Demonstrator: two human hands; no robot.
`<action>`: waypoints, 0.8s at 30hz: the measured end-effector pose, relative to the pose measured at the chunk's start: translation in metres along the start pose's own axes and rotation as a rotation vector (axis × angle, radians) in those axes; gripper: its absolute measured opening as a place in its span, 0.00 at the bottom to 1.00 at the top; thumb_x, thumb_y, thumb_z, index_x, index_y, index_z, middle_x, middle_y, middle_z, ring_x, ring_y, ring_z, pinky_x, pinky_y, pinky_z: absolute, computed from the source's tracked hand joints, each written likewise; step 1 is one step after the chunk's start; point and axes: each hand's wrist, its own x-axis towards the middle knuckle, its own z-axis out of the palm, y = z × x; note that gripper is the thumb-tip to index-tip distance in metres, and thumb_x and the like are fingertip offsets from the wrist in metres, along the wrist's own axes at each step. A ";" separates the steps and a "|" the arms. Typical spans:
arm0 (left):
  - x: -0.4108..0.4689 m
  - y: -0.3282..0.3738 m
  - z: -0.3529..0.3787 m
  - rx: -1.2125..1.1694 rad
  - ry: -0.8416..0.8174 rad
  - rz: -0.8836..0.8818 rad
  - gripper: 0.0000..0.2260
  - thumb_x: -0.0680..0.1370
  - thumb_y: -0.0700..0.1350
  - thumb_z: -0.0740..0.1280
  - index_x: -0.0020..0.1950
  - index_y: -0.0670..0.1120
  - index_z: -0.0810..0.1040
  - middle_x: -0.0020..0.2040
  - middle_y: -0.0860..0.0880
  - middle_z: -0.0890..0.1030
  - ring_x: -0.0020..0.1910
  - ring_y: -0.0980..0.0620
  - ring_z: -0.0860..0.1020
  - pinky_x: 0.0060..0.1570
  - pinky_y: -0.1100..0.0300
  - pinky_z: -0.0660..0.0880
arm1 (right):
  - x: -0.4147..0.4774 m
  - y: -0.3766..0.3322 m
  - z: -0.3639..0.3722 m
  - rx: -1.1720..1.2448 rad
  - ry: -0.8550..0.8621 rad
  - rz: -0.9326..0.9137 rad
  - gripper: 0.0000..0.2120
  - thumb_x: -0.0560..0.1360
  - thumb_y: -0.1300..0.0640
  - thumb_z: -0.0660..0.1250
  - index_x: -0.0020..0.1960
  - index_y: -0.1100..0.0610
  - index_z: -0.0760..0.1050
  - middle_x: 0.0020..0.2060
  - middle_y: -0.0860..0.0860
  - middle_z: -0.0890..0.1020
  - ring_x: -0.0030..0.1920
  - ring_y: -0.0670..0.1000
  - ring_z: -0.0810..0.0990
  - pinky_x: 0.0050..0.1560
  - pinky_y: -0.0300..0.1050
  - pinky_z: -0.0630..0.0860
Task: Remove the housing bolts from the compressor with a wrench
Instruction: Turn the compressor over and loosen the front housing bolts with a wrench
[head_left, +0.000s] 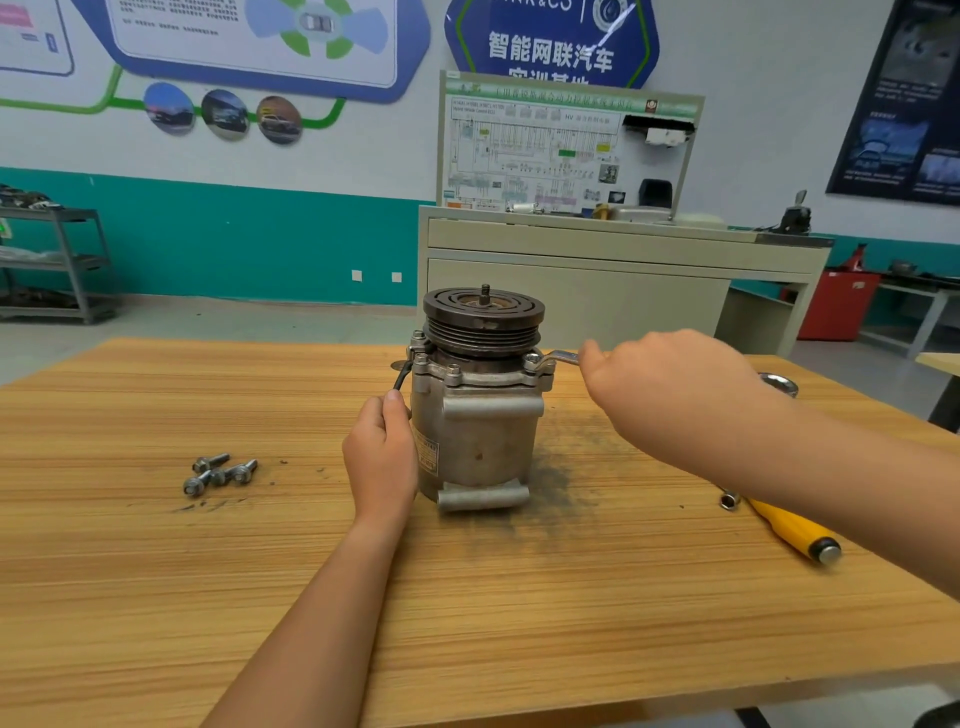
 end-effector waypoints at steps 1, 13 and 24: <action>0.000 0.000 0.000 -0.002 -0.006 -0.001 0.15 0.82 0.43 0.56 0.36 0.40 0.69 0.28 0.50 0.65 0.29 0.54 0.62 0.27 0.63 0.59 | 0.000 0.000 -0.002 -0.023 -0.017 -0.008 0.19 0.75 0.68 0.57 0.66 0.63 0.63 0.27 0.51 0.62 0.24 0.50 0.61 0.22 0.41 0.60; -0.002 0.001 0.000 -0.003 -0.016 0.006 0.16 0.82 0.43 0.56 0.34 0.44 0.68 0.29 0.50 0.66 0.29 0.55 0.63 0.27 0.65 0.60 | -0.006 -0.011 -0.001 0.031 -0.052 0.044 0.29 0.75 0.71 0.56 0.73 0.67 0.47 0.31 0.55 0.70 0.28 0.53 0.67 0.21 0.43 0.60; -0.001 0.000 0.000 -0.005 -0.001 0.007 0.16 0.82 0.43 0.56 0.33 0.45 0.68 0.28 0.51 0.66 0.29 0.55 0.63 0.27 0.64 0.60 | 0.003 0.004 -0.010 -0.040 -0.089 -0.044 0.21 0.75 0.69 0.57 0.67 0.62 0.61 0.27 0.52 0.62 0.25 0.50 0.61 0.22 0.42 0.61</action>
